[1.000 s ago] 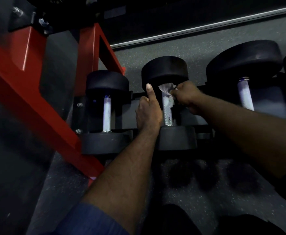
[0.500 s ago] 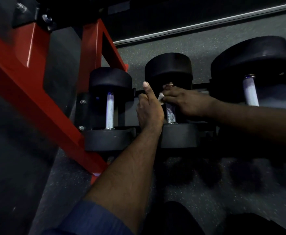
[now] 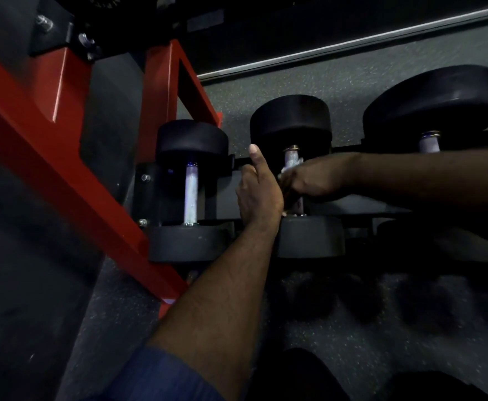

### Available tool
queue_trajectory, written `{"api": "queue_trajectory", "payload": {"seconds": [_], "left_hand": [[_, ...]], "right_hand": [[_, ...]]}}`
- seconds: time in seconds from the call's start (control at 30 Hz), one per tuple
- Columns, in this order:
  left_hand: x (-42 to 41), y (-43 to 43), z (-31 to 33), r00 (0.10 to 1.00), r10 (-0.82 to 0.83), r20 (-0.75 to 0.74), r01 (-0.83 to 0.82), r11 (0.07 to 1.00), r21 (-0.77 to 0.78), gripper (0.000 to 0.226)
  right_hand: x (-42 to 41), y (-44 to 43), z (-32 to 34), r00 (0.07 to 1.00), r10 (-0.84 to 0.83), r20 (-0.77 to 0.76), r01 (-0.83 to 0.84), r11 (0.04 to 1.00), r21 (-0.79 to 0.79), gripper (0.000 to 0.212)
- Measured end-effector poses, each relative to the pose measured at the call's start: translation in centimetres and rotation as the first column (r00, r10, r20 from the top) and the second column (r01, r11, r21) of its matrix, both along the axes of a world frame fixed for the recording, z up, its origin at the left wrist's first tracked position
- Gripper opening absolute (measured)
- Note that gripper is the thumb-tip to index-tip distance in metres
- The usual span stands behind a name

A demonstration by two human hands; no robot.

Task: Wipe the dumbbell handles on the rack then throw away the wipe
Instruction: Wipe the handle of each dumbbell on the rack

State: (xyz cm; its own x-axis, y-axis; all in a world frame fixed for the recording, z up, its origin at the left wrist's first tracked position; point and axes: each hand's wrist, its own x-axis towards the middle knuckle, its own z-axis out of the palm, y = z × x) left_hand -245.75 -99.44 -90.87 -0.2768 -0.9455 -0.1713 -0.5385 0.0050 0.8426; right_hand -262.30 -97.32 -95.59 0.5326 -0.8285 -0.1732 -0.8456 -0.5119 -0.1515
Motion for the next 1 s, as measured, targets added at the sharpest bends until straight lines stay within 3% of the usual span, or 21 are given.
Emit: {"api": "queue_trajectory", "payload": {"seconds": [0.1, 0.2, 0.23, 0.27, 0.3, 0.37, 0.4, 0.47, 0.53, 0.57, 0.63, 0.77, 0.87, 0.93, 1.0], "left_hand": [[0.0, -0.1, -0.3, 1.000, 0.016, -0.012, -0.016, 1.000, -0.003, 0.083], [-0.1, -0.4, -0.6, 1.000, 0.007, -0.002, -0.007, 1.000, 0.009, 0.089], [-0.1, -0.5, -0.7, 1.000, 0.010, -0.004, -0.010, 1.000, 0.010, 0.090], [-0.1, -0.4, -0.7, 1.000, 0.009, 0.001, -0.009, 1.000, 0.011, 0.090], [-0.1, -0.3, -0.6, 1.000, 0.007, 0.006, -0.007, 1.000, 0.010, 0.090], [-0.1, -0.5, -0.5, 1.000, 0.006, 0.008, -0.007, 1.000, 0.001, 0.088], [-0.1, -0.4, -0.5, 1.000, 0.006, 0.018, -0.006, 1.000, 0.007, 0.087], [-0.1, -0.5, -0.7, 1.000, 0.001, 0.019, -0.001, 1.000, 0.004, 0.089], [-0.2, -0.2, -0.5, 1.000, 0.004, 0.010, -0.004, 1.000, 0.003, 0.097], [-0.2, -0.1, -0.3, 1.000, 0.003, 0.009, -0.003, 1.000, 0.007, 0.103], [-0.3, -0.1, -0.1, 1.000, -0.001, 0.007, 0.001, 1.000, 0.020, 0.110], [-0.3, 0.0, 0.0, 1.000, 0.010, -0.010, -0.010, 1.000, 0.022, 0.108], [-0.2, 0.0, -0.2, 0.999, 0.007, 0.035, -0.007, 1.000, 0.000, 0.106], [-0.3, 0.0, -0.2, 0.999, 0.001, 0.044, -0.001, 1.000, -0.010, 0.106], [-0.3, -0.1, -0.4, 0.999, -0.002, 0.051, 0.003, 1.000, -0.023, 0.106]], "right_hand": [[-0.7, -1.6, 1.3, 0.966, -0.256, -0.049, 0.254, 0.967, -0.032, 0.047], [0.5, -2.0, -2.7, 0.863, -0.499, -0.082, 0.499, 0.866, -0.022, 0.096], [0.8, -1.7, -3.5, 0.842, -0.528, -0.106, 0.533, 0.846, 0.024, 0.092], [1.0, -0.9, -2.6, 0.855, -0.513, -0.082, 0.515, 0.857, 0.015, 0.076], [1.2, -0.4, -1.2, 0.926, -0.376, -0.042, 0.376, 0.927, -0.007, 0.059], [0.6, -0.4, 1.1, 0.986, -0.082, 0.148, 0.108, 0.978, -0.179, 0.047], [0.5, -0.4, 0.5, 0.979, -0.023, 0.202, 0.064, 0.977, -0.202, 0.045], [1.4, 0.2, 0.5, 0.974, -0.032, 0.223, 0.079, 0.975, -0.208, 0.044], [2.6, 2.5, 0.6, 0.951, -0.141, 0.276, 0.158, 0.986, -0.043, 0.033], [2.8, 3.5, 0.6, 0.916, -0.215, 0.339, 0.226, 0.974, 0.007, 0.027], [2.5, 4.9, 0.8, 0.823, -0.343, 0.452, 0.332, 0.937, 0.106, 0.035], [3.5, 6.1, 1.7, 0.676, -0.552, 0.489, 0.519, 0.827, 0.216, 0.043], [4.2, 7.9, 1.4, 0.384, -0.719, 0.580, 0.590, 0.674, 0.444, 0.034], [4.8, 8.9, 1.2, 0.195, -0.788, 0.585, 0.631, 0.557, 0.541, 0.039], [5.3, 8.8, 1.4, 0.134, -0.819, 0.558, 0.706, 0.474, 0.526, 0.042]]}}
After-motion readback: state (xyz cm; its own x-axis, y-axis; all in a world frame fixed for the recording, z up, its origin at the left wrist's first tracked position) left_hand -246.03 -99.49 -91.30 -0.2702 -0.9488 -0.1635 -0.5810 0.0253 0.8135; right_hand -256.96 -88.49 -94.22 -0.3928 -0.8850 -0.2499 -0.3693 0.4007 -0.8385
